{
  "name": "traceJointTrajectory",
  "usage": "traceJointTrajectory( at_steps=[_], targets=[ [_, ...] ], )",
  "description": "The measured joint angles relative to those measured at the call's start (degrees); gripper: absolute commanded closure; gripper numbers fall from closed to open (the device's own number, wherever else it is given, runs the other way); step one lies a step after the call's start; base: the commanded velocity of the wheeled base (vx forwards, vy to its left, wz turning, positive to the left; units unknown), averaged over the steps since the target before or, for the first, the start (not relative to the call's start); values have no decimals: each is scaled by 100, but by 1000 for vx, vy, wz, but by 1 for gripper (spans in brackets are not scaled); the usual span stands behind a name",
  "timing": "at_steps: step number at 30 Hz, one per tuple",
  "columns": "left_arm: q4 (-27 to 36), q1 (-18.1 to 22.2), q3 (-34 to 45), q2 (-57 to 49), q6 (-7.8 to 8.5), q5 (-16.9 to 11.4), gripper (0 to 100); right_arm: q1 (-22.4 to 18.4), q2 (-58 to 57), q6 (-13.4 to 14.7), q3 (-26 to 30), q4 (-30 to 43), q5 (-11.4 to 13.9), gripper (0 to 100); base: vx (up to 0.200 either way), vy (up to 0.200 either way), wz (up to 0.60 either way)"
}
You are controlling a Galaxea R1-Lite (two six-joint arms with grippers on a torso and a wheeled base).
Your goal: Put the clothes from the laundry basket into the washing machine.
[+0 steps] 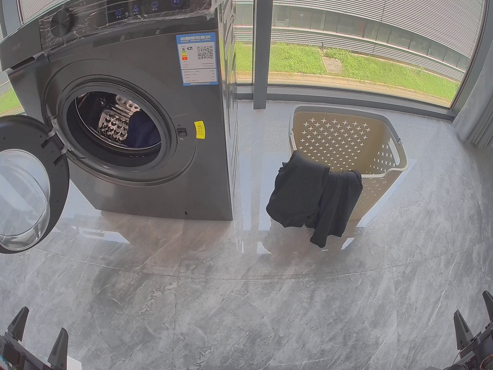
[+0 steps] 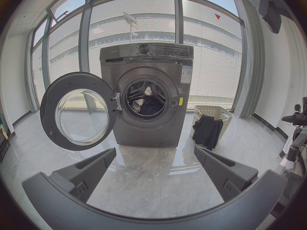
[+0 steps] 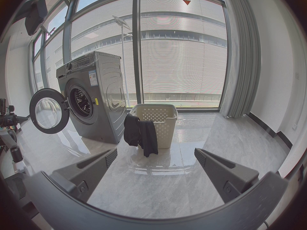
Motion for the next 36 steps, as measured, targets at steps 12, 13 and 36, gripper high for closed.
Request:
traceJointTrajectory(
  at_steps=[12,13,36],
  targets=[
    [0,-2,0,4,-6,-2,0,-2,1,-2,0,0,-2,0,0,-83,0],
    [0,-2,0,4,-9,0,0,0,1,0,0,-5,-2,0,0,0,0],
    [0,5,0,9,0,-9,0,-11,4,0,0,4,-7,0,0,-78,0]
  ],
)
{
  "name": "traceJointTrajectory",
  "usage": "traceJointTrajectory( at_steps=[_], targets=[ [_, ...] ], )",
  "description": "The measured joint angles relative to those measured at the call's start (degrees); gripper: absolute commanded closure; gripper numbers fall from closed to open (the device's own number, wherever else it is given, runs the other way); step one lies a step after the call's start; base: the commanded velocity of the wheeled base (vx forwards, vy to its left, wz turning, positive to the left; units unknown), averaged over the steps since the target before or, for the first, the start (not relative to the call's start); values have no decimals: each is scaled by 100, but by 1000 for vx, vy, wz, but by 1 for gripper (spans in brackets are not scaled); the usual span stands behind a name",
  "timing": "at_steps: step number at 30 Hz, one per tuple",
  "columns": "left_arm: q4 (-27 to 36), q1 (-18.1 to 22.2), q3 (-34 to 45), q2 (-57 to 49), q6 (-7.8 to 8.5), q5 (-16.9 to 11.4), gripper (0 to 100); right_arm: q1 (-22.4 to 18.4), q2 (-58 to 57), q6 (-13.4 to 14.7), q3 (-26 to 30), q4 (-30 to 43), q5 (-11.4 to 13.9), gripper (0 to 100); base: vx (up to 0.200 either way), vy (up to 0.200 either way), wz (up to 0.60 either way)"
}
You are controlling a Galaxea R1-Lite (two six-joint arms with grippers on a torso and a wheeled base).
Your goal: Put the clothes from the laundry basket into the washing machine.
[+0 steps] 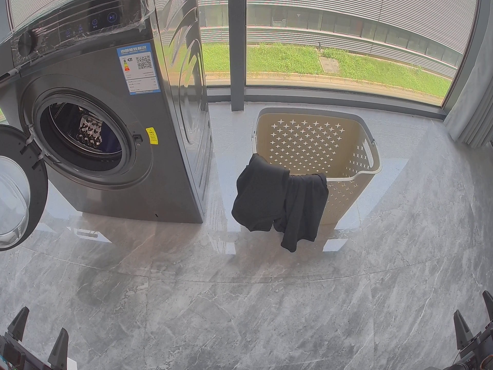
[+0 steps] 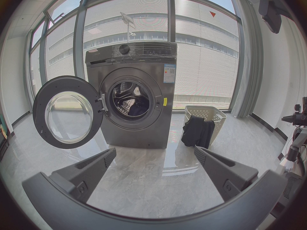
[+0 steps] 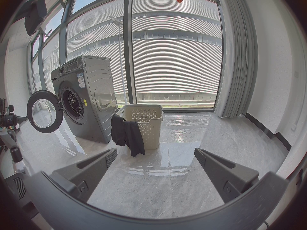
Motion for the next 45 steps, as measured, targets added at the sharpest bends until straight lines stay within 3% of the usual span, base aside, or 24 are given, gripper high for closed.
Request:
traceJointTrajectory(
  at_steps=[14,23,29,41,45],
  targets=[
    [0,0,0,0,-1,-2,0,-10,2,-7,0,5,-1,0,171,0,0],
    [0,-5,0,2,0,-2,0,-7,5,2,0,2,-4,0,0,0,0],
    [0,-5,0,2,0,-2,0,-7,5,13,0,-2,-80,0,200,0,0],
    [0,-5,0,2,-9,-2,0,-10,5,-18,0,-2,-96,0,0,0,0],
    [0,-5,0,2,-6,0,0,-10,5,-38,0,0,-94,0,200,0,0]
  ],
)
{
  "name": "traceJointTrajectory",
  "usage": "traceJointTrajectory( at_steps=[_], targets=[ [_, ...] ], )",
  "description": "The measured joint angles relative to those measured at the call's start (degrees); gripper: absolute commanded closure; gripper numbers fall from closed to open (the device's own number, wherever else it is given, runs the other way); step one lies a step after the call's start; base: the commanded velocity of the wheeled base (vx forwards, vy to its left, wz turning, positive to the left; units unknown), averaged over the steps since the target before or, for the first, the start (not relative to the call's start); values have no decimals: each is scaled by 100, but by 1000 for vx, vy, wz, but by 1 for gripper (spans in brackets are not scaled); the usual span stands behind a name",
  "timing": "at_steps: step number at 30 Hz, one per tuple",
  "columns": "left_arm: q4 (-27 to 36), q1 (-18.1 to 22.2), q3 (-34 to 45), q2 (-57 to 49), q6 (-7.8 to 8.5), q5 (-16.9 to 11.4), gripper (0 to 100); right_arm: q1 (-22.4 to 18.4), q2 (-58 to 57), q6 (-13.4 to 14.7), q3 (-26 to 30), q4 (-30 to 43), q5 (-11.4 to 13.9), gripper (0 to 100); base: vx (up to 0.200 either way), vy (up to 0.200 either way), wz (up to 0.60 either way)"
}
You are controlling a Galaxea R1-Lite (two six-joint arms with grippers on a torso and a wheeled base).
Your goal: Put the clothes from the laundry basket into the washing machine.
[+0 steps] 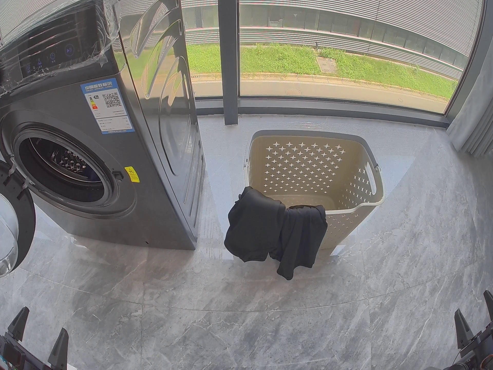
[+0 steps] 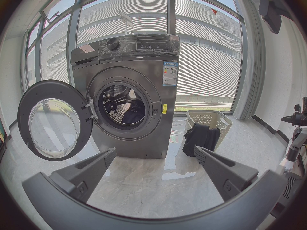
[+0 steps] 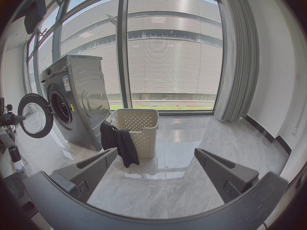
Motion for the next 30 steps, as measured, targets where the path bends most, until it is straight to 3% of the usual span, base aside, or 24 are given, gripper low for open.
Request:
traceJointTrajectory(
  at_steps=[20,24,30],
  targets=[
    [0,-2,0,0,2,-2,0,0,0,20,0,-6,4,0,20,0,0],
    [0,-2,0,0,0,-2,0,0,0,6,-13,-93,15,0,0,-150,0],
    [0,-2,0,0,-2,-2,0,-13,23,4,-660,-17,39,0,0,0,0]
  ],
)
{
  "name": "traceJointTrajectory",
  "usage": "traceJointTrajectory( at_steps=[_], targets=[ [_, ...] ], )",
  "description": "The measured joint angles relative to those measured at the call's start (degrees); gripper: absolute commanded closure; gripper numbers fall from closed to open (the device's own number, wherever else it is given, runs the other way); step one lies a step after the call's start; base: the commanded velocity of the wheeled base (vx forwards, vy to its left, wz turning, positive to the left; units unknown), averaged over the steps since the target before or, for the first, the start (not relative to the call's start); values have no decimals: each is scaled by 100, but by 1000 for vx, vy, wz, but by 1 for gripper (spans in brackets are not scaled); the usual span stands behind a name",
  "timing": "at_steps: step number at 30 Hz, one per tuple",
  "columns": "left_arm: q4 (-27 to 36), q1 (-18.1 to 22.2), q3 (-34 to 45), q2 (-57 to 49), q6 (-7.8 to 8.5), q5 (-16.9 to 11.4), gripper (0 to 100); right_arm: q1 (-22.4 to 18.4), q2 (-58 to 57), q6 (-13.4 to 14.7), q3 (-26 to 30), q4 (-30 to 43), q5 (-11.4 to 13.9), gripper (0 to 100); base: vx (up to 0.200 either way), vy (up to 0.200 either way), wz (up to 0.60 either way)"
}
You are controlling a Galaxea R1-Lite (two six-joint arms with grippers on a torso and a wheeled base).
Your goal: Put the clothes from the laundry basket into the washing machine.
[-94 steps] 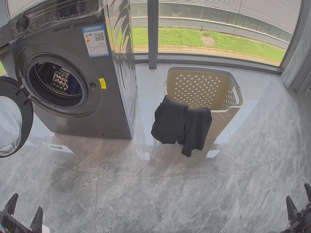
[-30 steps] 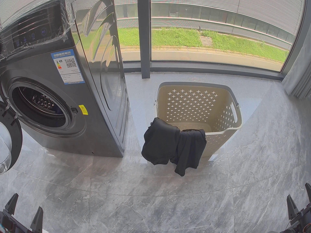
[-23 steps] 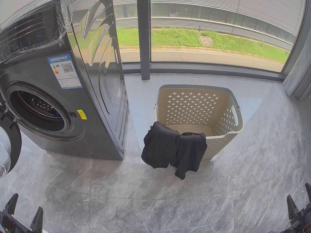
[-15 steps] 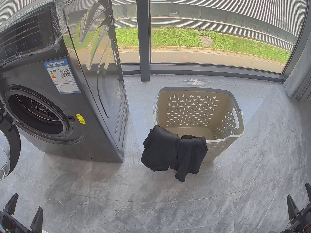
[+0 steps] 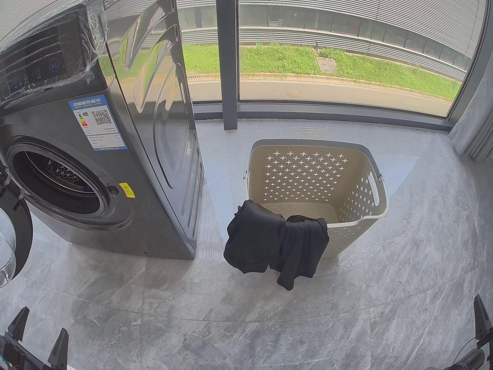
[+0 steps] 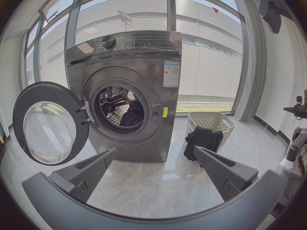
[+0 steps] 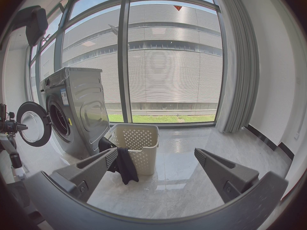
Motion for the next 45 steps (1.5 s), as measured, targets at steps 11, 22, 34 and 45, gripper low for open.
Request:
traceJointTrajectory(
  at_steps=[11,22,34,45],
  targets=[
    [0,0,0,0,5,0,0,38,1256,-6,-339,255,692,0,0,0,0],
    [0,2,0,0,9,2,0,333,4057,78,-553,-940,1007,0,0,0,0],
    [0,2,0,0,5,0,0,1893,6990,1112,-881,-2694,265,0,0,0,0],
    [0,2,0,0,0,0,0,2508,8746,1485,-1716,-3061,-130,0,0,0,0]
  ],
)
